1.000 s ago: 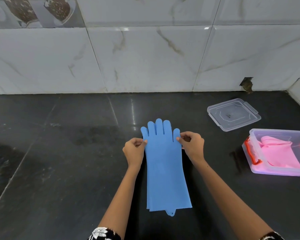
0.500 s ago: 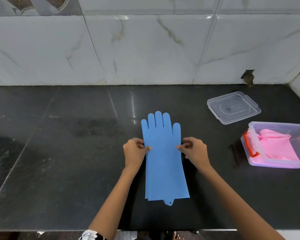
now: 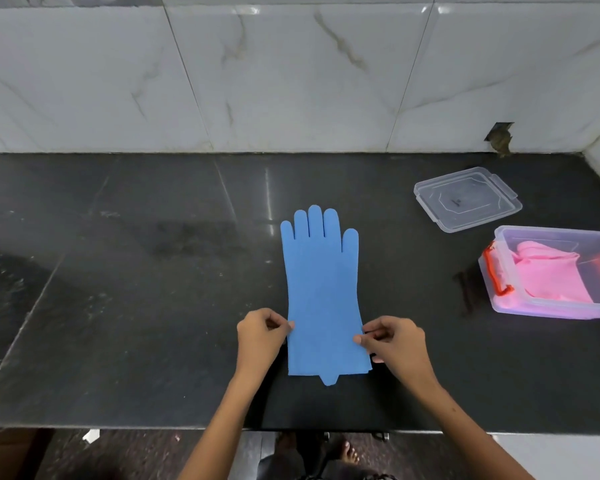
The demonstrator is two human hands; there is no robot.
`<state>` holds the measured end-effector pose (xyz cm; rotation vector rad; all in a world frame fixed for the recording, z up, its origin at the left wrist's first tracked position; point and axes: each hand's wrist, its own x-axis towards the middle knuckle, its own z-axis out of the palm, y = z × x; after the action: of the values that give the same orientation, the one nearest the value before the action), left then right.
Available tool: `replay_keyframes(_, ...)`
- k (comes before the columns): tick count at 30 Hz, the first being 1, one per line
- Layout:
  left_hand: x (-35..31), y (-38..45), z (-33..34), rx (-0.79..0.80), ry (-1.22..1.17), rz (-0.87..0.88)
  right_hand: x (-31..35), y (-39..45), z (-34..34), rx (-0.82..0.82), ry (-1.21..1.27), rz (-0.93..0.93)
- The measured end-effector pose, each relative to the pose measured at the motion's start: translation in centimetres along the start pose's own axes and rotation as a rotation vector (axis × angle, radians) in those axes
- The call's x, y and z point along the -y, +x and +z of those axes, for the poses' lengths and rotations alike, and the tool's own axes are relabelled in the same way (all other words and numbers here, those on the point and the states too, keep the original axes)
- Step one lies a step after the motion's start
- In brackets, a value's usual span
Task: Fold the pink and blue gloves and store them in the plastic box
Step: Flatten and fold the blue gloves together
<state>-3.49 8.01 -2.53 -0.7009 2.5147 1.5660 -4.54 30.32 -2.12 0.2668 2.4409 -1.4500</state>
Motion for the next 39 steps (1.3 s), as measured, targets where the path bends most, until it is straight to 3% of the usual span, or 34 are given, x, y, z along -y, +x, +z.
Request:
replay_keyframes(11, 0.9, -0.5, 0.3, 0.032, 0.038, 0.154, -0.4, 0.0, 0.0, -0.095, -0.221, -0.097)
replay_keyframes(18, 1.4, 0.1, -0.3, 0.054, 0.091, 0.295, -0.4, 0.7, -0.4, -0.072, -0.342, -0.131)
replay_keyframes(21, 1.2, 2.1, -2.3, 0.046, 0.284, 0.52, 0.4, 2.3, -1.8, -0.095, -0.449, -0.359)
replay_keyframes(26, 0.0, 5.4, -3.7, 0.39, 0.687, 0.885, 1.8, 5.6, -3.1, 0.106, -0.846, -0.846)
replay_keyframes(30, -0.8, 6.4, -3.5, 0.519, 0.864, 1.128, 2.2, 7.0, -3.3, 0.242, -0.993, -1.065)
replay_keyframes(34, 0.3, 6.0, -3.0, 0.466, 0.944, 1.309, 1.5, 7.2, -3.4, 0.249, -1.009, -1.151)
replay_keyframes(39, 1.4, 5.1, -2.0, 0.3, 0.845, 1.302, 0.2, 6.9, -2.9, 0.178, -0.81, -1.12)
